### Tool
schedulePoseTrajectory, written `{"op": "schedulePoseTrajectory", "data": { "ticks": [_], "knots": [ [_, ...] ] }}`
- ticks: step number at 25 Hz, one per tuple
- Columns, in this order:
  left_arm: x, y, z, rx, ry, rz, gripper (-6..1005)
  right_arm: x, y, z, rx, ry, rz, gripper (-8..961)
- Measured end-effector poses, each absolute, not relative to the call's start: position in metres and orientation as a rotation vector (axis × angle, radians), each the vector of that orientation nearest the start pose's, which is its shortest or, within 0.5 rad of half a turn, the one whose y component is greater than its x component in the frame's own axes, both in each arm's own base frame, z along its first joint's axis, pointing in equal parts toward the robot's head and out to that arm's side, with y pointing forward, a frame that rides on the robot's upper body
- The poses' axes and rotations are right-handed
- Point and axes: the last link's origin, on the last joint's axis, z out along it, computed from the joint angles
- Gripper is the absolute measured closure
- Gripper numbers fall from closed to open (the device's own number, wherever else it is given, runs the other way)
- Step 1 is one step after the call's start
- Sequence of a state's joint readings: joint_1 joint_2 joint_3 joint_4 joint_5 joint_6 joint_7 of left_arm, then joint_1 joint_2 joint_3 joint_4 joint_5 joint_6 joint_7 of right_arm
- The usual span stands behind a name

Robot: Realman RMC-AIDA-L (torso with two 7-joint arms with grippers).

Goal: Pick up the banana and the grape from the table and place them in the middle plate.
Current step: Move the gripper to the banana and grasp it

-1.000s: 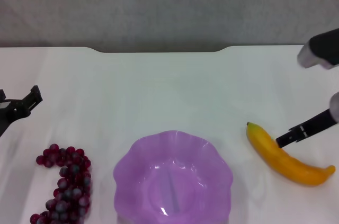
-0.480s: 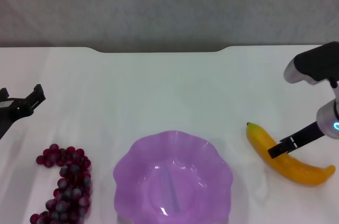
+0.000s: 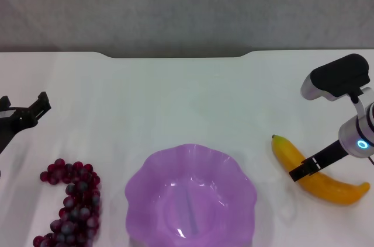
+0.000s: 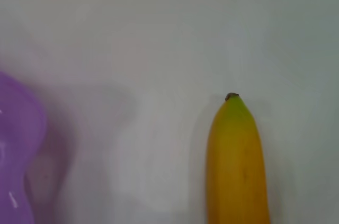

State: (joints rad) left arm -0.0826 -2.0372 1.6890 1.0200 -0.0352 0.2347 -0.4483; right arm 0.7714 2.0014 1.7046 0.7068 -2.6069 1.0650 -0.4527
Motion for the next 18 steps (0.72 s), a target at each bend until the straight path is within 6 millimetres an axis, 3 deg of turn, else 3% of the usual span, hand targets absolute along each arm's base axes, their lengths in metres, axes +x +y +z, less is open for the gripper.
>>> {"op": "schedulePoseTrajectory", "data": {
  "ticks": [18],
  "knots": [
    [-0.321,0.344,0.022,-1.593,-0.922,-0.531,109,0.267,0.403,-0.047,-2.309,1.124,-0.552,114]
  ]
}}
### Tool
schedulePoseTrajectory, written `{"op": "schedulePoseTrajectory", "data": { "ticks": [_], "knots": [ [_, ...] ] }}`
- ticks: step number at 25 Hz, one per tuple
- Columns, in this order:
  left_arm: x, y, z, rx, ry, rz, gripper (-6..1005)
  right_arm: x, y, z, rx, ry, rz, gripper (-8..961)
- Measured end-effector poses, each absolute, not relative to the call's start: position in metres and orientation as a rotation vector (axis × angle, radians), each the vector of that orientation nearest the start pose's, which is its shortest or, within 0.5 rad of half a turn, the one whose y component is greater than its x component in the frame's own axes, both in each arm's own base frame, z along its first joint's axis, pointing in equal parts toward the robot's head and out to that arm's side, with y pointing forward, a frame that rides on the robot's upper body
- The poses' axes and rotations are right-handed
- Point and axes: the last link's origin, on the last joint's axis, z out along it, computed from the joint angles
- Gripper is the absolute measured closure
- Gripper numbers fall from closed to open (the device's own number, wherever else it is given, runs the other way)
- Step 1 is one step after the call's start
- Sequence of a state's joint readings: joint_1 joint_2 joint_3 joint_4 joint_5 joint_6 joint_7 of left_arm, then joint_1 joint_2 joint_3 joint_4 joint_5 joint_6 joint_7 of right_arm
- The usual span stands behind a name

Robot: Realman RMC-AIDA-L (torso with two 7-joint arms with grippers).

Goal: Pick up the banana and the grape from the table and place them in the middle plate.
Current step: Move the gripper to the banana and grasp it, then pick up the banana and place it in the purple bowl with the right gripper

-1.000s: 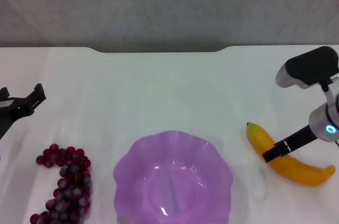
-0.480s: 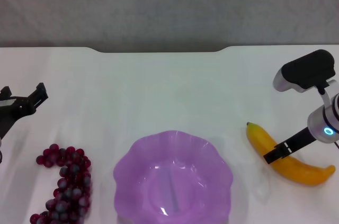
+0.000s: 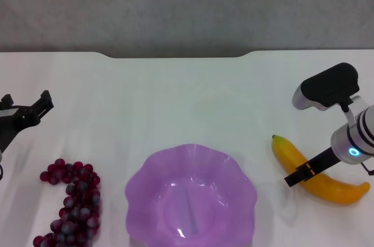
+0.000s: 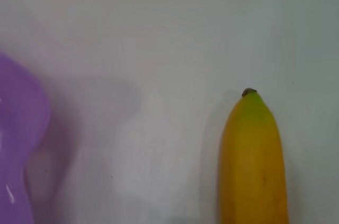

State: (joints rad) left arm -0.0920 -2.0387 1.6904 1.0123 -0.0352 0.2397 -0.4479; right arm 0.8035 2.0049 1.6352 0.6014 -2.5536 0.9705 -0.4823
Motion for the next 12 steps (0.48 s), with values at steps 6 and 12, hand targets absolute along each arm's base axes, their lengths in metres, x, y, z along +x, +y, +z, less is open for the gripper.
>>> {"op": "schedulePoseTrajectory", "data": {
  "ticks": [6,12],
  "knots": [
    [-0.3209,0.3438,0.0223,-1.593,-0.918,-0.537,109,0.2699,0.4013,-0.0485,-2.309,1.122,-0.566,119],
    [-0.3217,0.3435,0.0220,-1.593,-0.920,-0.535,109,0.2713,0.4015,-0.0478,-2.307,1.109,-0.579,211]
  ]
}}
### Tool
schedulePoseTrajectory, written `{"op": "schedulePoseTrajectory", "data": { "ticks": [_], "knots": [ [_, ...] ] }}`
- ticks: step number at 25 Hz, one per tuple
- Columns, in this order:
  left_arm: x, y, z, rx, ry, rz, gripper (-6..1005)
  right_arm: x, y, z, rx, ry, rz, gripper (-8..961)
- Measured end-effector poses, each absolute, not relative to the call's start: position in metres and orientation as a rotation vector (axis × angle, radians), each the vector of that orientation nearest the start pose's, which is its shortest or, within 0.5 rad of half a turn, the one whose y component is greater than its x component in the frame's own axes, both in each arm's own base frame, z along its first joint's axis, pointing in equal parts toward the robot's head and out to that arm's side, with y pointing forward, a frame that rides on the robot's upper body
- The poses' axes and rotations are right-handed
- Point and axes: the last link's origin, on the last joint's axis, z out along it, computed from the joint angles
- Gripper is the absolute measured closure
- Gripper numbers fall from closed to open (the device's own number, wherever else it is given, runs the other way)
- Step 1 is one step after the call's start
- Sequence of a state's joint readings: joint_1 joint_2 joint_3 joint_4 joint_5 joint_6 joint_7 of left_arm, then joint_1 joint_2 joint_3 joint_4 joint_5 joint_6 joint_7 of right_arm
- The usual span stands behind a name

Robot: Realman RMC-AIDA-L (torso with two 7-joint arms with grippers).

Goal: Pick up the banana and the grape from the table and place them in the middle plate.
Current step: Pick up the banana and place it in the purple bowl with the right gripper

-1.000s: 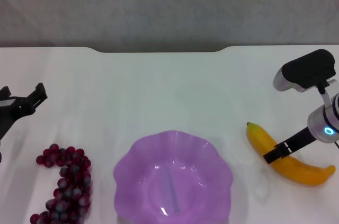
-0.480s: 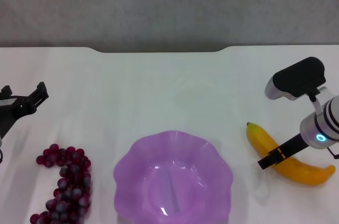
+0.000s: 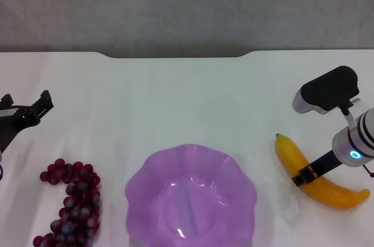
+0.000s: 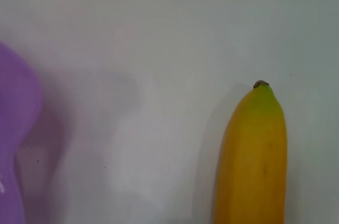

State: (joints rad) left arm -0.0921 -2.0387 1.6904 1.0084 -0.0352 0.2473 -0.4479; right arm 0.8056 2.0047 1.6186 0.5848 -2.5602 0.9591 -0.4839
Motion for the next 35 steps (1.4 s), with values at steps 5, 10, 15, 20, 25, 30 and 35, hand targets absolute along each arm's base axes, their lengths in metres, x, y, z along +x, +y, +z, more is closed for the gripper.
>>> {"op": "schedulePoseTrajectory", "data": {
  "ticks": [5,10,15,20,25,30,35],
  "knots": [
    [-0.323,0.343,0.022,-1.592,-0.923,-0.531,109,0.270,0.403,-0.048,-2.307,1.087,-0.568,419],
    [-0.328,0.341,0.021,-1.584,-0.940,-0.522,109,0.266,0.404,-0.048,-2.313,1.061,-0.500,447],
    [-0.331,0.339,0.022,-1.576,-0.945,-0.520,109,0.229,0.392,-0.037,-2.406,0.917,-0.260,435],
    [-0.332,0.339,0.023,-1.571,-0.942,-0.524,109,0.193,0.377,-0.023,-2.502,0.828,-0.175,423],
    [-0.330,0.340,0.023,-1.575,-0.936,-0.527,109,0.157,0.373,-0.025,-2.629,0.768,-0.198,410],
    [-0.329,0.341,0.023,-1.577,-0.931,-0.530,109,0.131,0.368,-0.038,-2.742,0.719,-0.224,398],
    [-0.326,0.343,0.023,-1.582,-0.923,-0.539,109,0.118,0.362,-0.065,-2.833,0.654,-0.312,386]
  ]
}}
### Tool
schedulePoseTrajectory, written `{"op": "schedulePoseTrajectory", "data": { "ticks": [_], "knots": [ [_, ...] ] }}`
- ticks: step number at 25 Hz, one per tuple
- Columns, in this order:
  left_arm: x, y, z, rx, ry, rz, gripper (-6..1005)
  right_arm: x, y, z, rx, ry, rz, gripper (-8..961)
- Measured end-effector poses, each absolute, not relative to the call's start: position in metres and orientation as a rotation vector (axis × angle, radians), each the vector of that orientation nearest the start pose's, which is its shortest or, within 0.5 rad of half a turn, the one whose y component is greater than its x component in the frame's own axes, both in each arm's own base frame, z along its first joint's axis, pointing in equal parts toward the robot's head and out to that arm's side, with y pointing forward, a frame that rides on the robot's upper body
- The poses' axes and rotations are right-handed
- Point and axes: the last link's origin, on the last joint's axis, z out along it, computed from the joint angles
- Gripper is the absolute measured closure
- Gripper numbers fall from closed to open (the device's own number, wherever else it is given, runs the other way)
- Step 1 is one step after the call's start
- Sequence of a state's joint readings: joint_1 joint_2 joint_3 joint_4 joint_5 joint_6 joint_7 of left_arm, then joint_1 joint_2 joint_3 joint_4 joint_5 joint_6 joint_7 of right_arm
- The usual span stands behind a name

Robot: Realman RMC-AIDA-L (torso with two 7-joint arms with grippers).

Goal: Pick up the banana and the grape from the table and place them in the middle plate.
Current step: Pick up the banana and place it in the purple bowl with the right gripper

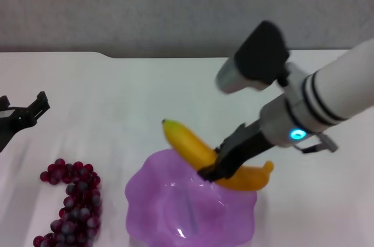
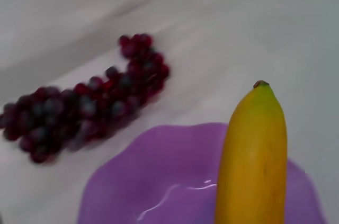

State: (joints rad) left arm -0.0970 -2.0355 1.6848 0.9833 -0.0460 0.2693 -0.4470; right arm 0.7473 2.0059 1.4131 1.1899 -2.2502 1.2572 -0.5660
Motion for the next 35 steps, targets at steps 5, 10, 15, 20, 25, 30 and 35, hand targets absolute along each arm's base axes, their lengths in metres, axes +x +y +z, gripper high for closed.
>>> {"op": "schedulePoseTrajectory", "data": {
  "ticks": [5,10,15,20,25,30,35],
  "knots": [
    [-0.323,0.345,0.023,-1.589,-0.915,-0.547,109,0.125,0.361,-0.087,-2.858,0.651,-0.405,373],
    [-0.323,0.346,0.023,-1.589,-0.914,-0.549,109,0.128,0.361,-0.097,-2.851,0.607,-0.438,361],
    [-0.321,0.347,0.023,-1.592,-0.911,-0.552,109,0.124,0.359,-0.110,-2.868,0.574,-0.430,349],
    [-0.320,0.349,0.021,-1.598,-0.909,-0.552,109,0.124,0.361,-0.119,-2.858,0.531,-0.431,336],
    [-0.321,0.349,0.020,-1.600,-0.912,-0.550,109,0.128,0.362,-0.123,-2.849,0.553,-0.433,324],
    [-0.321,0.348,0.020,-1.599,-0.913,-0.549,109,0.127,0.365,-0.125,-2.837,0.525,-0.413,312],
    [-0.323,0.348,0.019,-1.599,-0.918,-0.543,109,0.121,0.362,-0.128,-2.870,0.480,-0.351,299]
  ]
}}
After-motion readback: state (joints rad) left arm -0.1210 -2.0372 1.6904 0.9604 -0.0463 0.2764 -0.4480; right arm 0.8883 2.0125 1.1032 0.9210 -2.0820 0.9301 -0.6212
